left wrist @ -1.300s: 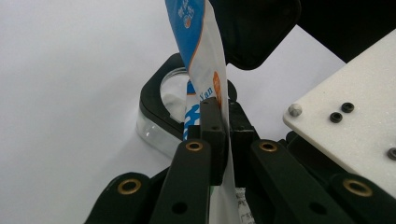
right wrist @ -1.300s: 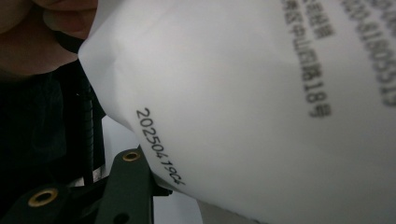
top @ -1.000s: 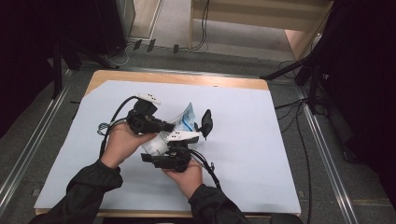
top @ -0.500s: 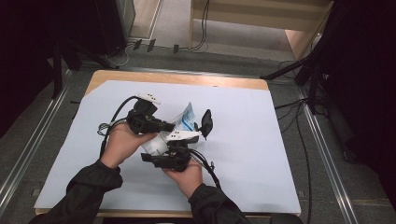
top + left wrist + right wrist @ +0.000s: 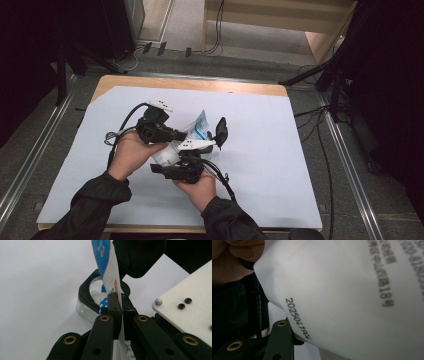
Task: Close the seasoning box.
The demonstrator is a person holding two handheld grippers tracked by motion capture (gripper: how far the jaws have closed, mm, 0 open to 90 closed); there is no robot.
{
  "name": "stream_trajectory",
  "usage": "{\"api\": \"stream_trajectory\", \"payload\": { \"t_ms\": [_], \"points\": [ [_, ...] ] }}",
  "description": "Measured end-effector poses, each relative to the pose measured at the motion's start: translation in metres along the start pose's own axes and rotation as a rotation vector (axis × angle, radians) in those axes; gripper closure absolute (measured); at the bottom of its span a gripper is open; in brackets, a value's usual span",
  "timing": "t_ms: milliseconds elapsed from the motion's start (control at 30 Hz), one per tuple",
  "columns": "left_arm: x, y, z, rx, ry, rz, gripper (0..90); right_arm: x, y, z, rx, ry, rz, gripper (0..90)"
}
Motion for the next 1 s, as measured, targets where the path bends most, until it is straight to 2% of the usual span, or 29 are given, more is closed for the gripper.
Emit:
{"api": "stream_trajectory", "payload": {
  "t_ms": [1000],
  "points": [
    [-0.0013,-0.0001,0.0008,0.002,0.004,0.001,90.0,0.0011,-0.0004,0.0006,-0.011,-0.014,0.004,55.0]
  ]
}}
Point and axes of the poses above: each handheld gripper's, and its own axes: y roughly backward along the jaws, z roughly out of its top, x roughly to its left, the point moved 5 cm from there along -y, roughly forward along the jaws, and after that the axes turned 5 degrees about -x, right-handed, at the moved point
